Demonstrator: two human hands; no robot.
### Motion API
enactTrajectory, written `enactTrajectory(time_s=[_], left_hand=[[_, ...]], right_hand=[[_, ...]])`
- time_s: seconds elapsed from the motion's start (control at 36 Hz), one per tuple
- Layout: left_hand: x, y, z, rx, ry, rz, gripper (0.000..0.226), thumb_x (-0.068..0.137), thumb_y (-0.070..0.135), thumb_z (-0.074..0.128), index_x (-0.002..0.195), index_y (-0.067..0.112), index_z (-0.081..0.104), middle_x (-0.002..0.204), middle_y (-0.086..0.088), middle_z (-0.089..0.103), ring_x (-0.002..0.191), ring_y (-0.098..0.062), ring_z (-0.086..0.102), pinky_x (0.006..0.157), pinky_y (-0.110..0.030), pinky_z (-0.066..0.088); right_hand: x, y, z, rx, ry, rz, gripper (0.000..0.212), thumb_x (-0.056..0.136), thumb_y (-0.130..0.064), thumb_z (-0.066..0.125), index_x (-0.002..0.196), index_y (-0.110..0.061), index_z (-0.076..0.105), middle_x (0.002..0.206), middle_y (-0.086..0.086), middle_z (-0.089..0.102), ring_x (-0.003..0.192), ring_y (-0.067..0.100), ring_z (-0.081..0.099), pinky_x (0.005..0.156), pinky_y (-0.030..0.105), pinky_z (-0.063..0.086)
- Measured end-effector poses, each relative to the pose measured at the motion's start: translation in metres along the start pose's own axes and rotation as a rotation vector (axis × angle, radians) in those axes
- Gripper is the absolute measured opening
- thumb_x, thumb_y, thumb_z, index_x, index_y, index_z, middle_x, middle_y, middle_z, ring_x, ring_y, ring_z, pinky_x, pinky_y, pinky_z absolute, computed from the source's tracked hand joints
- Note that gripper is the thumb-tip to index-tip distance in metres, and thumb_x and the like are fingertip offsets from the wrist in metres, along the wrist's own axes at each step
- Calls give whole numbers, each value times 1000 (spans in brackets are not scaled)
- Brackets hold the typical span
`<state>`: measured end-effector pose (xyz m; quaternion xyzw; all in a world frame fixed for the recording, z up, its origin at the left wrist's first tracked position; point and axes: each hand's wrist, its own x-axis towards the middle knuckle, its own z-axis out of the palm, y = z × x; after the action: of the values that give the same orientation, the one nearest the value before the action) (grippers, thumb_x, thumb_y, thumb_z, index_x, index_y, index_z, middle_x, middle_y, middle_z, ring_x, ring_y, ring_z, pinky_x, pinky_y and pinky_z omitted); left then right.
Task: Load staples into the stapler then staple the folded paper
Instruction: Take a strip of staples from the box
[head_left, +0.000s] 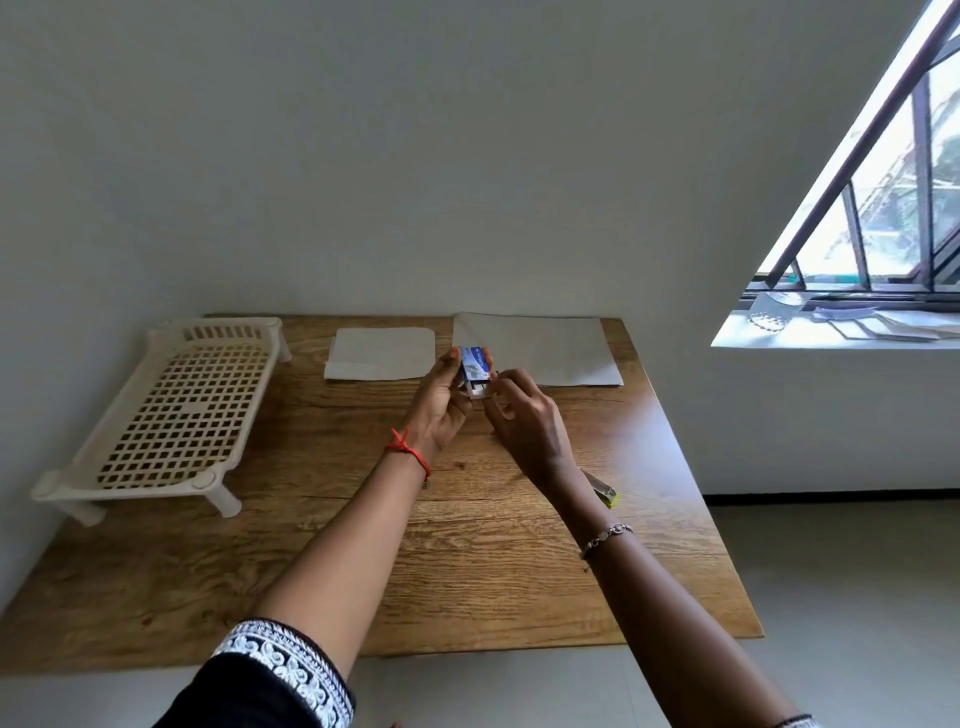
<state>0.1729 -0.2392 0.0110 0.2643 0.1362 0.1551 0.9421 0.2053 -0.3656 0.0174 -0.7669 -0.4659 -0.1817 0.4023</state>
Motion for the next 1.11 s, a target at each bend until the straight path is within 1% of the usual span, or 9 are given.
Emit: enactTrajectory(time_s=[0.14, 0.19, 0.28, 0.42, 0.56, 0.69, 0.81, 0.92, 1.11], left_hand=[[3, -3, -2, -57, -42, -12, 85, 37, 23, 94, 107, 1, 51, 85, -12, 73, 76, -20, 73, 66, -32, 60], [1, -4, 0, -71, -37, -16, 82, 47, 23, 90, 114, 1, 48, 84, -11, 73, 75, -20, 73, 65, -33, 60], [1, -6, 1, -88, 12, -10, 49, 75, 22, 63, 117, 4, 44, 81, -9, 74, 72, -18, 73, 61, -32, 60], [4, -11, 2, -56, 2, -7, 39, 68, 22, 64, 101, 6, 51, 80, -7, 73, 70, -17, 72, 61, -32, 60], [9, -16, 0, -48, -39, -7, 69, 29, 26, 95, 85, 13, 58, 84, -9, 74, 73, -19, 73, 62, -34, 60], [8, -15, 2, -43, -17, -24, 33, 67, 21, 76, 92, 10, 57, 82, -7, 74, 71, -17, 72, 63, -38, 61], [9, -15, 1, -12, -9, -24, 60, 46, 25, 88, 96, 5, 61, 84, -8, 74, 74, -18, 73, 61, -38, 60], [10, -16, 2, -33, 59, -19, 16, 93, 20, 50, 101, 7, 55, 80, -6, 74, 71, -15, 73, 60, -33, 60], [11, -12, 4, -23, 119, -12, 24, 98, 23, 39, 103, 6, 55, 96, -8, 61, 75, -13, 68, 60, -28, 60]], right_hand=[[-4, 2, -3, -13, -14, -49, 19, 85, -15, 51, 85, 1, 61, 86, 14, 64, 61, 23, 62, 48, 33, 54], [-6, 3, -4, -23, -10, -50, 18, 84, -14, 51, 84, 1, 61, 85, 13, 64, 60, 24, 62, 47, 34, 54], [-10, 6, -3, -37, -17, -43, 15, 84, -12, 53, 83, 1, 61, 86, 13, 63, 60, 25, 62, 46, 37, 54], [-15, 10, -3, -42, -43, -10, 11, 84, -9, 56, 85, 0, 61, 88, 13, 62, 63, 25, 61, 47, 40, 54], [-16, 12, -6, -10, -71, 23, 10, 82, -8, 62, 89, -1, 61, 95, 11, 63, 68, 22, 63, 52, 37, 56], [-17, 9, -12, 39, -79, 63, 26, 78, -17, 66, 101, -5, 62, 99, 9, 60, 70, 20, 62, 56, 34, 56], [-15, 11, -12, 22, -118, 80, 35, 78, -19, 67, 110, -7, 61, 104, 10, 59, 73, 21, 62, 58, 35, 57], [-15, 14, -11, 38, -156, 83, 32, 79, -14, 67, 109, -6, 61, 104, 10, 58, 73, 20, 62, 59, 36, 58], [-16, 13, -13, 86, -158, 72, 12, 80, -9, 65, 92, -6, 67, 100, 9, 60, 71, 22, 64, 57, 39, 58]])
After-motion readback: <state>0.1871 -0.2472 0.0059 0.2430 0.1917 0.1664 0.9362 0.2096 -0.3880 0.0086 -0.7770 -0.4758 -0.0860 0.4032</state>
